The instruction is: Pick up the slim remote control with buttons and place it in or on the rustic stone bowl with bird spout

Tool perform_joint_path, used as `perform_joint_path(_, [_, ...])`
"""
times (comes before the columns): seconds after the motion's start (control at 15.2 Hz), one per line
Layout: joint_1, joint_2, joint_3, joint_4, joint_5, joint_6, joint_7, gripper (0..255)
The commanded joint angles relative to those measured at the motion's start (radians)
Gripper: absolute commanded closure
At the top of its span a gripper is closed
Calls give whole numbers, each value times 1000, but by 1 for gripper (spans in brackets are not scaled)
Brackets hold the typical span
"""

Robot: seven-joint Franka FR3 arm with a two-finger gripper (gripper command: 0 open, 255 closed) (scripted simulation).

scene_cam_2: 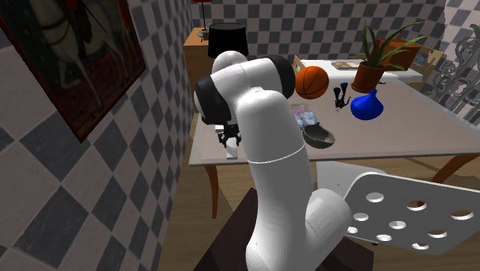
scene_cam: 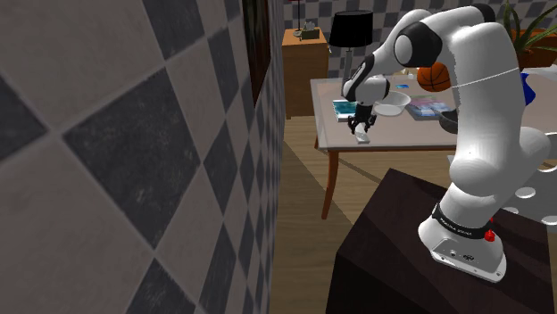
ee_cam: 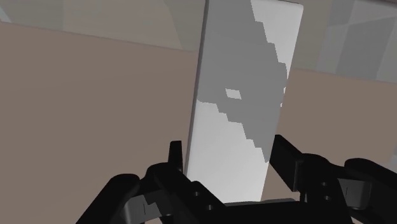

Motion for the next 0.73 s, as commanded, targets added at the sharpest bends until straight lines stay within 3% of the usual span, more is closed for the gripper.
perform_joint_path(0.0, [5,-16,-6,-3,-8,-13,5,255])
perform_joint_path(0.66, [33,-115,-45,-4,-61,-106,41,255])
